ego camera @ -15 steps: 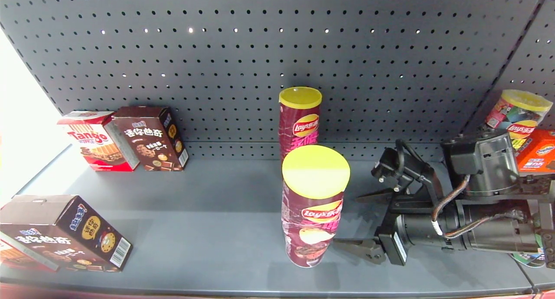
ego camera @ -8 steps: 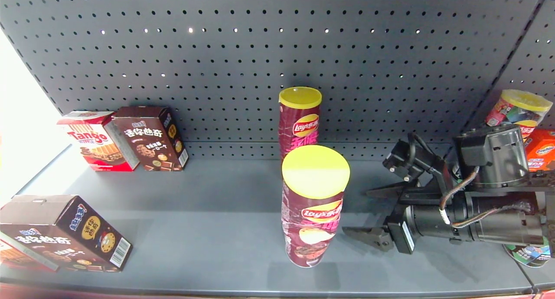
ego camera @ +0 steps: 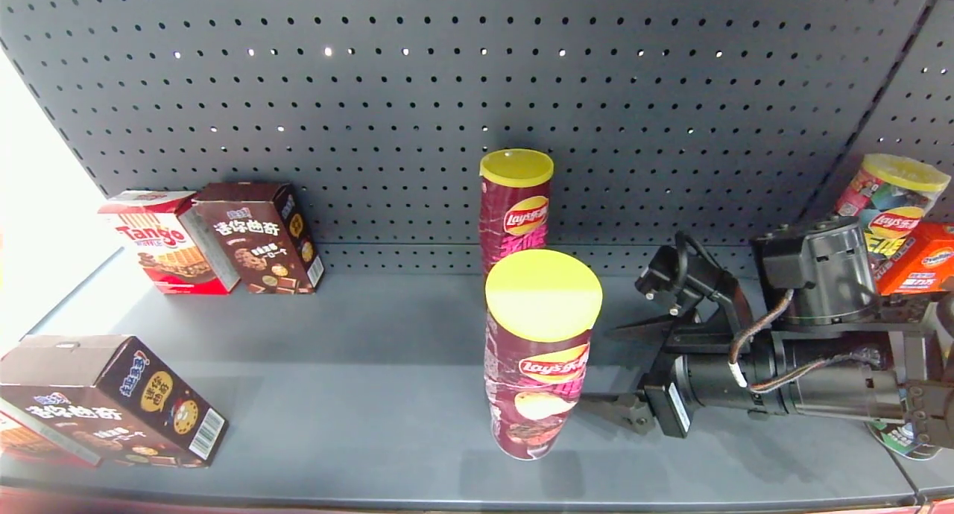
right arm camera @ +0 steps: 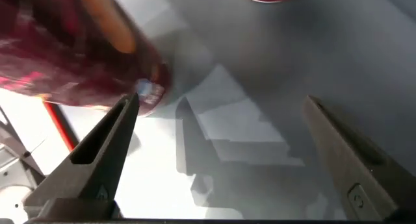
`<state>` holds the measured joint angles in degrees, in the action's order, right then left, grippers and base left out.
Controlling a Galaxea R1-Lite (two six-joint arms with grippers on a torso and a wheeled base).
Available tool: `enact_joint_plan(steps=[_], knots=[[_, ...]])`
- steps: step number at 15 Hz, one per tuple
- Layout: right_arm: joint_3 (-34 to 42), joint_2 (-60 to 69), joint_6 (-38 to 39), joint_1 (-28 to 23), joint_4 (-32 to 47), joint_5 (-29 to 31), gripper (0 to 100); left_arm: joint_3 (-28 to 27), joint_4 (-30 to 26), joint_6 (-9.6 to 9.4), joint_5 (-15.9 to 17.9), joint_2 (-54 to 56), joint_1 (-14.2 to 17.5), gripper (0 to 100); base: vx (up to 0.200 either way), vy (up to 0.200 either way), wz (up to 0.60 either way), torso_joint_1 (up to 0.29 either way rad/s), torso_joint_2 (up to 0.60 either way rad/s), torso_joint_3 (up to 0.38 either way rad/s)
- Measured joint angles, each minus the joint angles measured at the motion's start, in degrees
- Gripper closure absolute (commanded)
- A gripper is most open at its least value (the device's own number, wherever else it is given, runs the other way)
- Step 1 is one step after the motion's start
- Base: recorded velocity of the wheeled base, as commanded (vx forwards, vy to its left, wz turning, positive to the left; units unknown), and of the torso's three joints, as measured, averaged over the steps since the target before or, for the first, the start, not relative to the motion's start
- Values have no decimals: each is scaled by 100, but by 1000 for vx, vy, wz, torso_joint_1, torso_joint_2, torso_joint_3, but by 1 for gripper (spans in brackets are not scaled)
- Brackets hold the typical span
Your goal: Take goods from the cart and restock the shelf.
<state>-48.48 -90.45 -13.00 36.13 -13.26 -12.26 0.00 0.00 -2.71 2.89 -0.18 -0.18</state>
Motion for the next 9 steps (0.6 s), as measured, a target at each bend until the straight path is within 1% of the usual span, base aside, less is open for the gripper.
enact_joint_plan(steps=[5,9], knots=[[74,-17,-2,113,0,-2,0,0,0,0,1,0,0,0,0,0,0,0,0,0],[130,118,24,17,-6,33,0,0,0,0,-7,0,0,0,0,0,0,0,0,0]])
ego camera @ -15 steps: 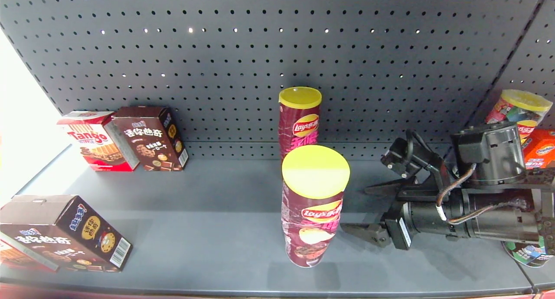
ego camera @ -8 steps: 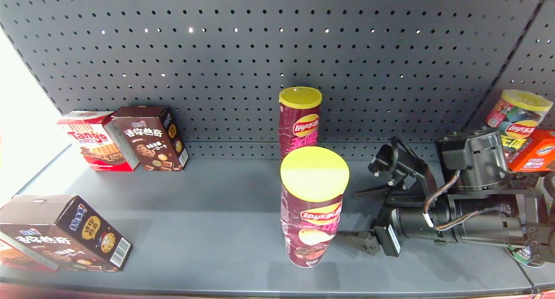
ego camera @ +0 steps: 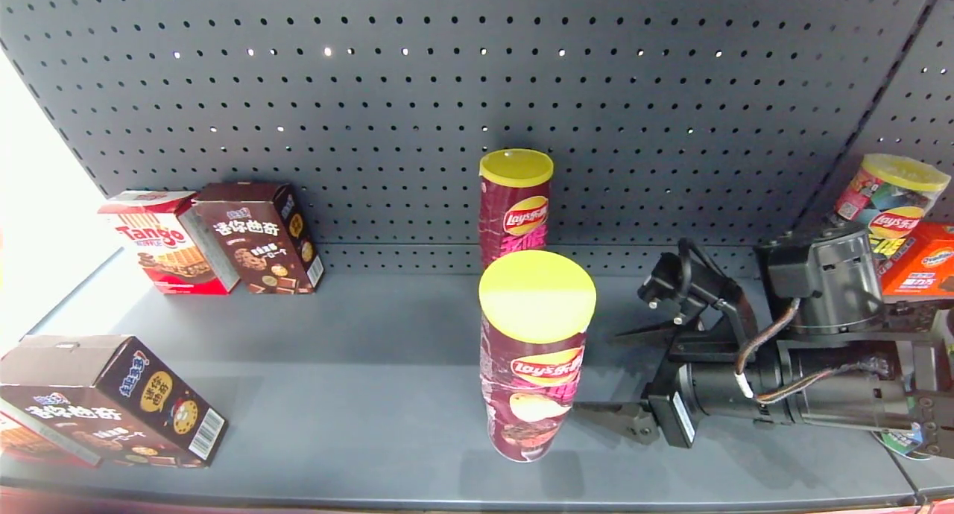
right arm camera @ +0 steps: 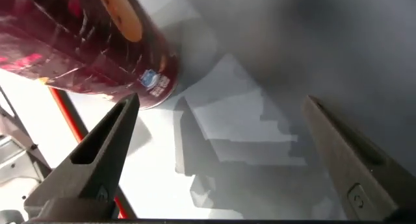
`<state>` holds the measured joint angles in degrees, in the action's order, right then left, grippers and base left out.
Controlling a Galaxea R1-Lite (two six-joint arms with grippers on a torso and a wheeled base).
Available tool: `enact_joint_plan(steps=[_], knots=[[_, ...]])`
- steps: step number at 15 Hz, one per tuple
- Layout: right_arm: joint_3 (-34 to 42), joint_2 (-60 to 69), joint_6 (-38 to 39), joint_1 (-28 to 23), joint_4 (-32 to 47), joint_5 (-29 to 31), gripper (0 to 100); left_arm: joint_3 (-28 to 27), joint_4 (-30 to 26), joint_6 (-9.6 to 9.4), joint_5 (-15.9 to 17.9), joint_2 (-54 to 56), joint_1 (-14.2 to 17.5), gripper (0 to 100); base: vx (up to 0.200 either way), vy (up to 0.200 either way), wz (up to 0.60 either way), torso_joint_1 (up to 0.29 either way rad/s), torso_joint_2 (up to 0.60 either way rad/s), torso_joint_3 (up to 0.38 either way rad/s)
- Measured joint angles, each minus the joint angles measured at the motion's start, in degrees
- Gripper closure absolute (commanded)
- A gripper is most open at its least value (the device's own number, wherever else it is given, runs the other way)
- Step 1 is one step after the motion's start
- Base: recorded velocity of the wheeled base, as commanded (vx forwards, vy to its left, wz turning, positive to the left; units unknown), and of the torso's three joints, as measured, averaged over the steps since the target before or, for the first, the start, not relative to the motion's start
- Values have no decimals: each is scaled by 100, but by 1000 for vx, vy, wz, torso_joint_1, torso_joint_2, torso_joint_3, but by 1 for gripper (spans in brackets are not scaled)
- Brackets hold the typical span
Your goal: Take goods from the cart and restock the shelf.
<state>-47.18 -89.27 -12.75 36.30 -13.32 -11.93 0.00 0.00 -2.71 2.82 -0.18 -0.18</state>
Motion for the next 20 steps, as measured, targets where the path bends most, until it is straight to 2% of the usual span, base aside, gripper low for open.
enact_joint_plan(steps=[6,9,12,15,20], knots=[[43,890,46,-524,-39,20,0,0,0,-2,11,0,0,0,0,0,0,0,0,0],[338,1620,49,-690,-35,20,0,0,0,-11,18,0,0,0,0,0,0,0,0,0],[1045,2690,44,-728,-27,41,0,0,0,-13,-6,-2,5,0,0,0,0,0,0,0],[2116,4148,127,-745,6,96,0,0,0,-11,5,-2,5,0,0,0,0,0,0,0],[3660,6632,1068,-811,44,324,0,0,0,-18,30,-2,0,0,0,0,0,0,0,0]])
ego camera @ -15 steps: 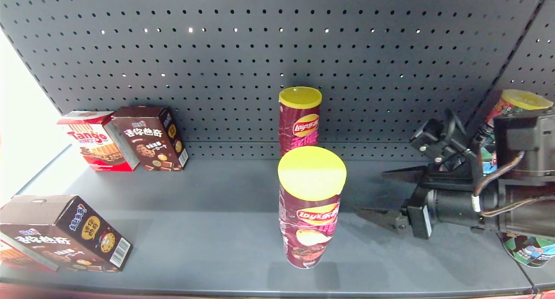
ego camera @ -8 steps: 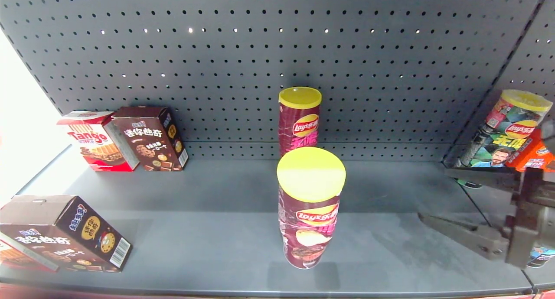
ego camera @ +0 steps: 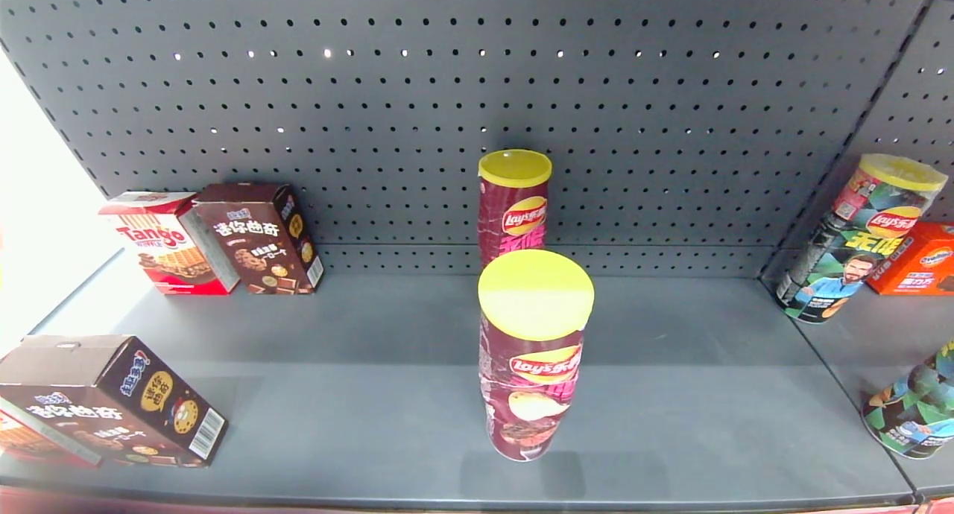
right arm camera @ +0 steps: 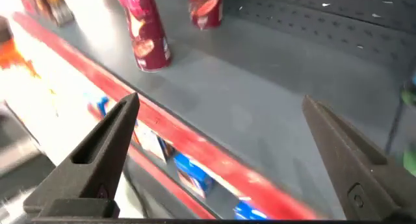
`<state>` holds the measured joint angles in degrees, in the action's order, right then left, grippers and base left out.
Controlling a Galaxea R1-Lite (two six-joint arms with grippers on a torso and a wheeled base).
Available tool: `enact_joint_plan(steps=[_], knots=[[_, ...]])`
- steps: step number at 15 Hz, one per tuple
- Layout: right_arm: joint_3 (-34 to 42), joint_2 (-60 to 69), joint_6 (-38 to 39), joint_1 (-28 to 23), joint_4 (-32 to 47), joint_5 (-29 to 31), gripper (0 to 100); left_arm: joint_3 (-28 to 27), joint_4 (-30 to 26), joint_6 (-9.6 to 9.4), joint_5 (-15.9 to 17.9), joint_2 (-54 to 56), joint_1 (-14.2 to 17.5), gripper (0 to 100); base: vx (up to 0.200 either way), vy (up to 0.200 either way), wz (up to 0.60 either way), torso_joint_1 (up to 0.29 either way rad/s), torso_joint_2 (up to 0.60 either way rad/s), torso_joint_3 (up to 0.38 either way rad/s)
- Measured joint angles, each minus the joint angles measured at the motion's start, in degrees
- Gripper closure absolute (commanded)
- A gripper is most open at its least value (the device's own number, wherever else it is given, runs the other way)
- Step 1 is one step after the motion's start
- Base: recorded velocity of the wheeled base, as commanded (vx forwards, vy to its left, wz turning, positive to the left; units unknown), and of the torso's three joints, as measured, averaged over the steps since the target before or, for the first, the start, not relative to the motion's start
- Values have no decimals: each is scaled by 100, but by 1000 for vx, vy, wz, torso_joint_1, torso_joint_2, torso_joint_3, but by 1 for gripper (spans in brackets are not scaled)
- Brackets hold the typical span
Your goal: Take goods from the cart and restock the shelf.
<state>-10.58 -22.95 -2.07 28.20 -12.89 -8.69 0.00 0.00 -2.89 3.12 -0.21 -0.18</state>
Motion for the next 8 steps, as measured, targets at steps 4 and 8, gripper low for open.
enact_joint_plan(steps=[4,8], knots=[[817,1591,511,-87,670,290,0,0,0,-1,11,0,0,0,0,0,0,0,0,0],[1036,2175,541,-133,939,352,0,0,0,-1,2,0,0,0,0,0,0,0,0,0]])
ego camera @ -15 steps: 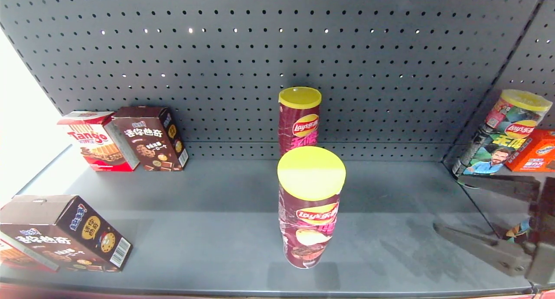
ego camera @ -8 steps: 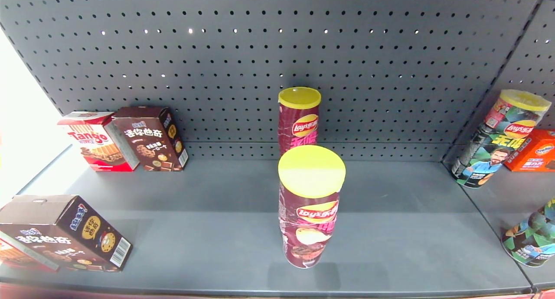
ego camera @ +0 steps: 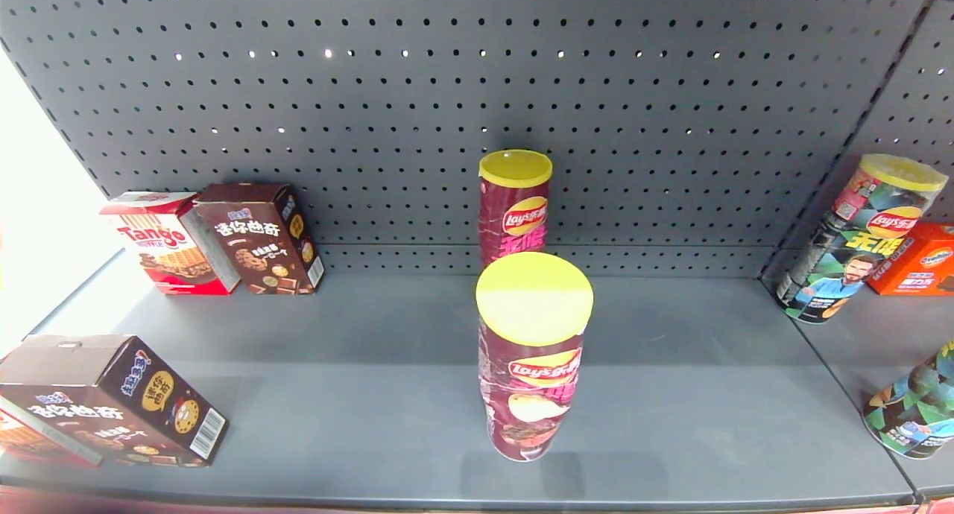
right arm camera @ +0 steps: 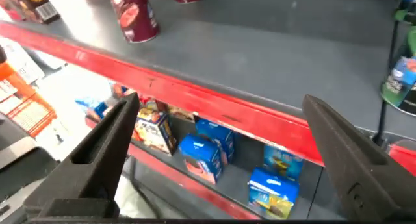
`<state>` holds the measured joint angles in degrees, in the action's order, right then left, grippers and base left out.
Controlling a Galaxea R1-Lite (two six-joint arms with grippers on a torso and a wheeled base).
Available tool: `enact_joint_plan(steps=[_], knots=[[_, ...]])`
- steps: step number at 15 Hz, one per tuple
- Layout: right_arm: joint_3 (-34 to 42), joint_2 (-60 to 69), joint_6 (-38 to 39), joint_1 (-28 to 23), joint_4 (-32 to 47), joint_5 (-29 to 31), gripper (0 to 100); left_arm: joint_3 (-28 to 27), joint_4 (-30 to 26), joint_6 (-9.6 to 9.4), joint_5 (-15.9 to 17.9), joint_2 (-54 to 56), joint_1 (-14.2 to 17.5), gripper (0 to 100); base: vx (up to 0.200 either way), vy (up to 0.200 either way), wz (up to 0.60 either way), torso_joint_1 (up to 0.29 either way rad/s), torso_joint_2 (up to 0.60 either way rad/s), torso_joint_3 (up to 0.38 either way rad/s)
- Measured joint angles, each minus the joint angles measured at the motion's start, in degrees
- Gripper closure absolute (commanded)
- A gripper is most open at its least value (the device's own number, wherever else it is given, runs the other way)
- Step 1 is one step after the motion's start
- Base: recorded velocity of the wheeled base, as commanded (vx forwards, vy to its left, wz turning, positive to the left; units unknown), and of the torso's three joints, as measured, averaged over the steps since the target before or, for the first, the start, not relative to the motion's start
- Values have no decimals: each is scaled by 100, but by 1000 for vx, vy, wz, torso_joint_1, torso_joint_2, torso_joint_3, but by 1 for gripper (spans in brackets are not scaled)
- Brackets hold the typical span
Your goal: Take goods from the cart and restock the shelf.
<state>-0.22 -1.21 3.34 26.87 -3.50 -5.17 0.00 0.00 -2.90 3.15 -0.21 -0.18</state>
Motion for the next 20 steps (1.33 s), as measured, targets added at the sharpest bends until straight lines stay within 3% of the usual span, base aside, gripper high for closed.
enact_joint_plan(steps=[4,9,14,20], knots=[[12,91,-50,-846,83,628,0,0,0,15,-26,0,0,0,0,0,0,0,0,0],[9,-107,-334,-1093,394,896,0,0,0,9,79,0,5,0,0,0,0,0,0,0],[6,-229,-283,-2632,361,900,0,0,0,9,76,0,0,0,0,0,0,0,0,0],[17,74,-334,-2687,350,878,0,0,0,-95,0,0,7,0,0,0,0,0,0,0]])
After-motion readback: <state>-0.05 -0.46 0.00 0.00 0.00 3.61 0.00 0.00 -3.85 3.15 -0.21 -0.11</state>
